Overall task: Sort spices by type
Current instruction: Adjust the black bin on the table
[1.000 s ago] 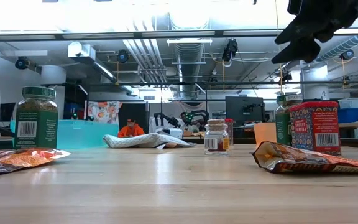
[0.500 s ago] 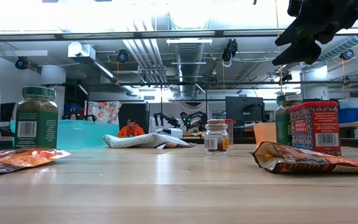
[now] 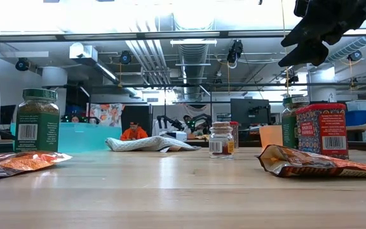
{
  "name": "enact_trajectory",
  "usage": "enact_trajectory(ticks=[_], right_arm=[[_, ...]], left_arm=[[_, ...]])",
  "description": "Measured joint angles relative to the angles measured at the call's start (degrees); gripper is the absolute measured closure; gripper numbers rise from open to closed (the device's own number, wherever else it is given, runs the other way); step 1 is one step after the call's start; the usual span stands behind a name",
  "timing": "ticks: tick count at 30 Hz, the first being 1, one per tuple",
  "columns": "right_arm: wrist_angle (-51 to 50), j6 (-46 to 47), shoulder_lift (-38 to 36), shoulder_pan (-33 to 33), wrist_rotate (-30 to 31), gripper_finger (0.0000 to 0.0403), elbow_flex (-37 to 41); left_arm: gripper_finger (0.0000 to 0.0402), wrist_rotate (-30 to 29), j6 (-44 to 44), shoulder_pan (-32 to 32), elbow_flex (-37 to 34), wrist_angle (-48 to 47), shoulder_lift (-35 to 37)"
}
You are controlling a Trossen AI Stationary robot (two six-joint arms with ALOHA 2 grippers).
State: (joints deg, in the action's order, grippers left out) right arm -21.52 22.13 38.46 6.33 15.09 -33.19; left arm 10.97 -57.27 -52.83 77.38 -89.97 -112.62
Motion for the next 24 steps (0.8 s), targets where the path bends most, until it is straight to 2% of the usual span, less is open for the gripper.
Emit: enact_trajectory(ticks=[5, 10, 15, 20, 24], right_arm=[[-0.01, 0.8, 0.0, 0.0, -0.01, 0.0064, 0.02], [0.03, 0.79, 0.0, 0.0, -0.02, 0.0064, 0.04], [0.95, 0.73, 0.0, 0.0, -0.01, 0.0064, 0.53], [1.06, 0.79, 0.0, 0.02, -0.02, 0.0064, 0.61], [1.05, 0.56, 0.0, 0.02, -0.02, 0.0064, 0.63]], left_arm=[[0.0402, -3.43, 2.68, 0.06, 2.14, -0.07, 0.06], [0.0402, -8.59, 0.48, 0.94, 8.88, -0.07, 0.17], [0.0402, -23.43, -2.85, 3.71, 18.17, -0.06, 0.21], [0.0401, -40.91, -1.06, 7.25, 26.16, 0.06, 0.27], [0.0401, -46.19, 1.76, 10.3, 27.08, 0.7, 0.31]])
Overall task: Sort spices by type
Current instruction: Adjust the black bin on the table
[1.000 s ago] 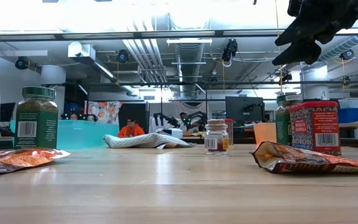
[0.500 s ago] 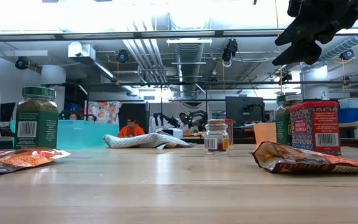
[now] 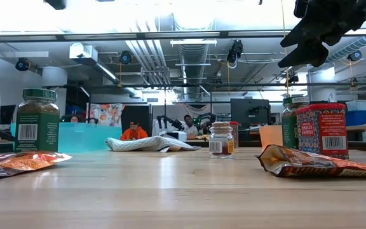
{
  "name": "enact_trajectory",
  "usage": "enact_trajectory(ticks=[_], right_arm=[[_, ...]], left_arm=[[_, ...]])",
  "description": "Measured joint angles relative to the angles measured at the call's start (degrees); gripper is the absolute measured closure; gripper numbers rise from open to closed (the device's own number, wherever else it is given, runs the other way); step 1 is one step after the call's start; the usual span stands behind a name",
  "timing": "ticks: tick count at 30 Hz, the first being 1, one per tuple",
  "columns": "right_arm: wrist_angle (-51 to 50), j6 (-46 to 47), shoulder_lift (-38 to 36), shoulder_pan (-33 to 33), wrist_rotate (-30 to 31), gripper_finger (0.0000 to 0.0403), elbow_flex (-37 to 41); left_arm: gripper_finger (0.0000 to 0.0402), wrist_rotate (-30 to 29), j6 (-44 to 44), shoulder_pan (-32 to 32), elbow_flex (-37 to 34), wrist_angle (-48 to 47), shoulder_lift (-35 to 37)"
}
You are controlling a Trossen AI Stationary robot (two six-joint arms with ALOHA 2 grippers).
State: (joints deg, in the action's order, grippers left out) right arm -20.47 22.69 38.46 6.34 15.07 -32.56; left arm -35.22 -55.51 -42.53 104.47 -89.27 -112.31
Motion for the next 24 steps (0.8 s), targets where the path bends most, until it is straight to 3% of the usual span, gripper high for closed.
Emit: enact_trajectory(ticks=[3, 7, 16, 19, 24], right_arm=[[0.0, -0.22, 0.0, -0.01, 0.0, 0.0064, 0.0], [-0.28, -0.38, 0.0, 0.01, 0.0, 0.0064, 0.03], [-0.27, -0.84, 0.0, 0.01, 0.0, 0.0064, 1.06], [-0.24, -0.84, -0.02, 0.01, -0.01, 0.0064, 1.17], [-0.27, -0.8, -0.02, 0.01, -0.02, 0.0064, 1.27]], left_arm=[[0.0401, 1.44, 0.64, 2.18, -2.17, 0.85, 0.0], [0.0401, 9.26, 0.14, 3.36, -6.84, 3.69, 0.0], [0.0401, 19.77, -3.65, 3.99, -17.52, 23.7, 6.64], [0.0401, 20.33, -5.7, 5.54, -21.61, 27.57, 9.18], [0.0401, 28.38, -9.13, 7.25, -27.51, 29.19, 10.92]])
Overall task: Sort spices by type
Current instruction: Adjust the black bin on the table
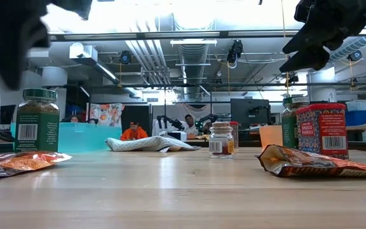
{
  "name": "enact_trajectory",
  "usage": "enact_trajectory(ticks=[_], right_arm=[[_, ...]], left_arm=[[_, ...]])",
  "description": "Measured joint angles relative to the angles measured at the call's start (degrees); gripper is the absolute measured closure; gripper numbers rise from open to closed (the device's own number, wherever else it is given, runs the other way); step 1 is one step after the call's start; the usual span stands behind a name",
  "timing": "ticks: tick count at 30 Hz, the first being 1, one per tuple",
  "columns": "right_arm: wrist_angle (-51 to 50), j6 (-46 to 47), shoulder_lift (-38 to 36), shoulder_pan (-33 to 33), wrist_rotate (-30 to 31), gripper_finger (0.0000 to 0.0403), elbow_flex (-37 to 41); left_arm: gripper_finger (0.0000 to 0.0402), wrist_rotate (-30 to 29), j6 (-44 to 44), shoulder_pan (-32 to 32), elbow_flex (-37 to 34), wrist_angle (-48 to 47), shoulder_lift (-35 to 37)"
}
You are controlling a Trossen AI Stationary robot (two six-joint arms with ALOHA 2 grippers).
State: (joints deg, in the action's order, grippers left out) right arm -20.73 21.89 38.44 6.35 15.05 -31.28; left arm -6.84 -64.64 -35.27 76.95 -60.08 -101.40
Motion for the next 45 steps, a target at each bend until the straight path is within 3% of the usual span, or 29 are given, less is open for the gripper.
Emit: enact_trajectory(ticks=[7, 21, 27, 33, 38, 45], right_arm=[[-0.03, 0.02, 0.0, 0.0, 0.0, 0.0064, 0.42], [0.03, 0.7, 0.0, 0.0, 0.0, 0.0064, 0.67], [0.03, 1.01, 0.0, 0.0, 0.0, 0.0064, 0.67], [0.05, 1.06, 0.0, 0.0, 0.0, 0.0064, 0.67], [0.57, 0.59, 0.0, 0.0, 0.03, 0.0064, 0.67], [0.55, 0.63, 0.0, 0.0, 0.02, 0.0064, 0.67]], left_arm=[[0.0401, 6.38, -0.59, -1.92, -2.74, 2.02, 0.51], [0.0402, 10.26, 6.18, -5.84, -0.17, 3.78, 0.36], [0.0401, 12.39, 0.68, -7.56, 5.89, -6.29, 0.36], [0.0402, 12.56, -10.5, -10.89, 11.84, -18.58, 0.95], [0.0402, 12.42, -17.22, -11.82, 8.16, -23.4, 2.61], [0.0402, 14.36, -19.03, -11.84, -1.69, -15.49, 6.42]])
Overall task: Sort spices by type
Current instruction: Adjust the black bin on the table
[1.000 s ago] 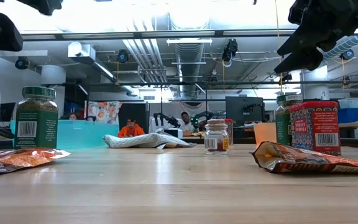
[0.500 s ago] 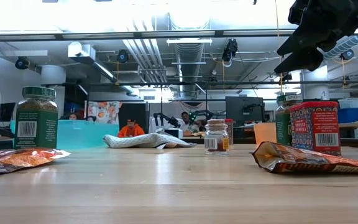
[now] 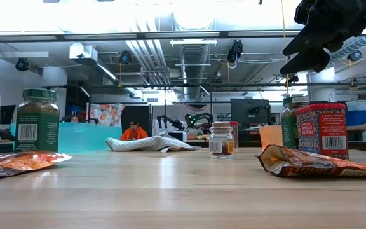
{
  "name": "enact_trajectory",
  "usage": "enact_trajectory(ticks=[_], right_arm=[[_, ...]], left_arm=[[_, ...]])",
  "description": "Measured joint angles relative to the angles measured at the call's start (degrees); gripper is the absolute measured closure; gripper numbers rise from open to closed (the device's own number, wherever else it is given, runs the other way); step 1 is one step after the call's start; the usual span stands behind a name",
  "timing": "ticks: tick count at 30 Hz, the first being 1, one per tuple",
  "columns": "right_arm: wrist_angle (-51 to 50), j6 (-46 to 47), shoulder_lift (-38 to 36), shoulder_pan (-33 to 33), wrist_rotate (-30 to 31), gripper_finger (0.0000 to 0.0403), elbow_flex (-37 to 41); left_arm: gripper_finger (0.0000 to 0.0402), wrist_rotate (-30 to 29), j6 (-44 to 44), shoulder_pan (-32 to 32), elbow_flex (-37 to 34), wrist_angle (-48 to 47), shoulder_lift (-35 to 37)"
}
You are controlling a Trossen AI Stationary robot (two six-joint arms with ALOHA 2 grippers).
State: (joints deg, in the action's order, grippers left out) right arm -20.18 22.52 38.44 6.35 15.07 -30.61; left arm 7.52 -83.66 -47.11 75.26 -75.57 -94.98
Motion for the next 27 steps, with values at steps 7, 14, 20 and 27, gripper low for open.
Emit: enact_trajectory(ticks=[7, 14, 20, 27], right_arm=[[0.09, -0.02, 0.01, 0.0, 0.0, 0.0064, 0.0], [0.56, -0.02, 0.0, 0.0, 0.0, 0.0064, 0.02], [1.31, -0.2, 0.0, 0.0, 0.0, 0.0064, 0.02], [1.37, -0.03, 0.0, 0.0, 0.0, 0.0064, 0.02]], left_arm=[[0.0402, 2.48, -1.08, 0.0, -8.78, 0.56, 2.53], [0.0402, 2.47, -1.04, -0.02, -13.45, 1.62, 3.41], [0.0402, 0.06, 0.58, 0.03, -14.27, 2.78, 3.39], [0.0402, -2.53, 2.16, 0.36, -14.21, 3.0, 3.39]])
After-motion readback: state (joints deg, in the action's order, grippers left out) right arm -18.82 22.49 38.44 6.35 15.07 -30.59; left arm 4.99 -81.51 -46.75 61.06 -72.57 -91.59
